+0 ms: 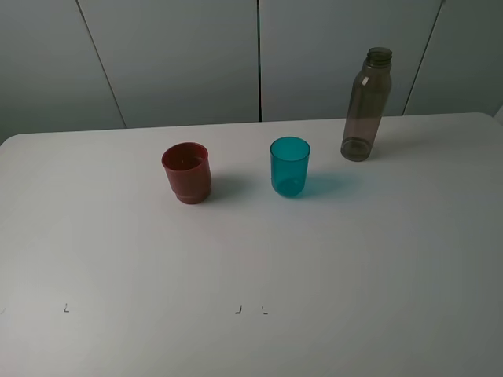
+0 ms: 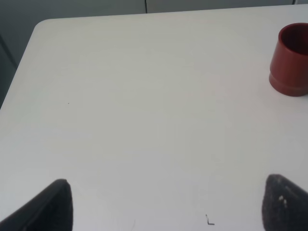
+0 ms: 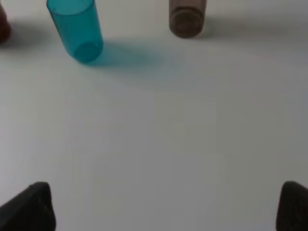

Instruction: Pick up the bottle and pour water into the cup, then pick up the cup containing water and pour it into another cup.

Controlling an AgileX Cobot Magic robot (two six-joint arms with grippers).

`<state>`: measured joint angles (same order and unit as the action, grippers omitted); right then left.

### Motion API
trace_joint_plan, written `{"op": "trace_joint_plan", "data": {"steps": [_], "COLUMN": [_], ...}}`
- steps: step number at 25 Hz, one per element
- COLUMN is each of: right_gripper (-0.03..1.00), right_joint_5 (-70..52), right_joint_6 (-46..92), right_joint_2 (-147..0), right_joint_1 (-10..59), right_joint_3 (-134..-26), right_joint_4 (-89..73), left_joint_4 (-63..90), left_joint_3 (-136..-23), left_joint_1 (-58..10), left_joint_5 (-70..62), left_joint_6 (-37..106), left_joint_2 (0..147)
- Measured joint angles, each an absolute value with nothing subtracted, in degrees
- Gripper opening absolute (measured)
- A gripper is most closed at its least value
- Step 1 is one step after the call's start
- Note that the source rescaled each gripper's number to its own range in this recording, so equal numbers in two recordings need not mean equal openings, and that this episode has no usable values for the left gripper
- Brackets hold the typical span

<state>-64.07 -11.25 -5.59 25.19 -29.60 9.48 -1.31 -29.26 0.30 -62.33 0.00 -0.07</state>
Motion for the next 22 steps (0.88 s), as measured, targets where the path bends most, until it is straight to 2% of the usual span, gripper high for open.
{"op": "trace_joint_plan", "data": {"steps": [12, 22], "right_gripper": [0.98, 0.98], "right_joint_5": [-63.3, -63.3], "right_joint_6": [-11.2, -11.2], "right_joint_2": [0.0, 0.0], "right_joint_1": [24.8, 12.6], "right_joint_3": [-29.5, -29.5], "right_joint_4": [9.5, 9.5], "left_joint_4": [-1.3, -1.3], "left_joint_3": [-29.3, -29.3], "left_joint_1": [0.3, 0.3], "left_joint_5": [-62.3, -62.3], "left_joint_6": [0.0, 0.0], "left_joint_2": [-0.1, -0.1]}}
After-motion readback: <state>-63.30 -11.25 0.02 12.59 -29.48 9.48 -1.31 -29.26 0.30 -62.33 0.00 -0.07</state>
